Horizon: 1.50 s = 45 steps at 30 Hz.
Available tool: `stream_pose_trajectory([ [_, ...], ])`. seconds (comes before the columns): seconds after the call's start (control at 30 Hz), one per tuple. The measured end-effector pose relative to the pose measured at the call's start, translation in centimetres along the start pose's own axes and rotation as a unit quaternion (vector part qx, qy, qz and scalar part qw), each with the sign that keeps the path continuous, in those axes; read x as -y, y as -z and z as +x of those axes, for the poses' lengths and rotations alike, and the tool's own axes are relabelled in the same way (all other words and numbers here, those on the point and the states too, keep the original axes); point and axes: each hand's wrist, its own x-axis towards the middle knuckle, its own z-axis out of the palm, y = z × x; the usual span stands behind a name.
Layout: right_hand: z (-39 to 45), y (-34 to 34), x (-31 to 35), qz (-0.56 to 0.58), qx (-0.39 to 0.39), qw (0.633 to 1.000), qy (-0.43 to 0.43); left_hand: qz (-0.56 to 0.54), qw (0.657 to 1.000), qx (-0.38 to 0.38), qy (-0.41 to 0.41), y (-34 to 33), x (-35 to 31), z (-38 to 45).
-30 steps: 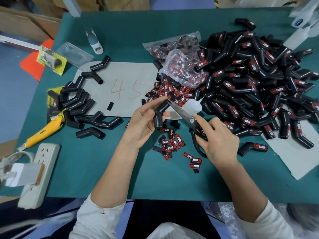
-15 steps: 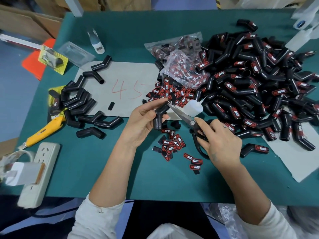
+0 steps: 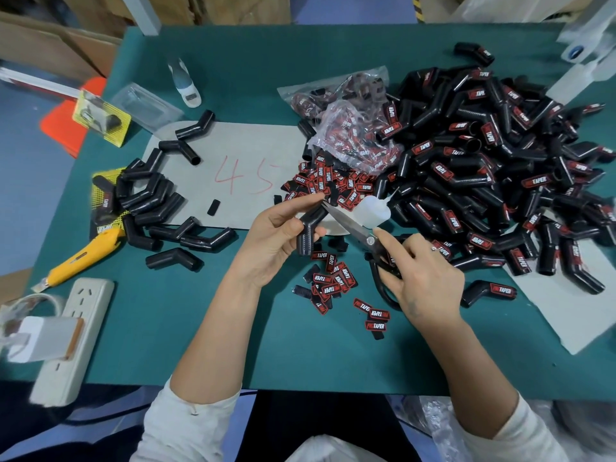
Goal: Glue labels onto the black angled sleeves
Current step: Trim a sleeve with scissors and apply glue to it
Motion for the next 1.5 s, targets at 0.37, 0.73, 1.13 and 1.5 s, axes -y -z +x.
stream_pose_trajectory([
  [0.37, 0.2, 0.2, -0.1, 0.004, 0.021, 1.000, -0.009, 0.007, 1.000, -0.004, -0.009, -0.1, -0.3, 0.0],
  [0.73, 0.5, 0.9, 0.3, -0.005, 0.035, 0.999, 0.001, 0.016, 1.000, -0.019, -0.006, -0.2, -0.8, -0.1],
  [1.13, 0.2, 0.8, 0.2, 0.003, -0.001, 1.000, 0.015, 0.022, 1.000, 0.005, -0.009, -0.3, -1.1, -0.2],
  [1.5, -5.8, 4.3, -6.8, 0.073, -0.041, 0.963, -0.256, 0.047, 0.999, -0.006, -0.019, 0.1, 0.0, 0.6],
])
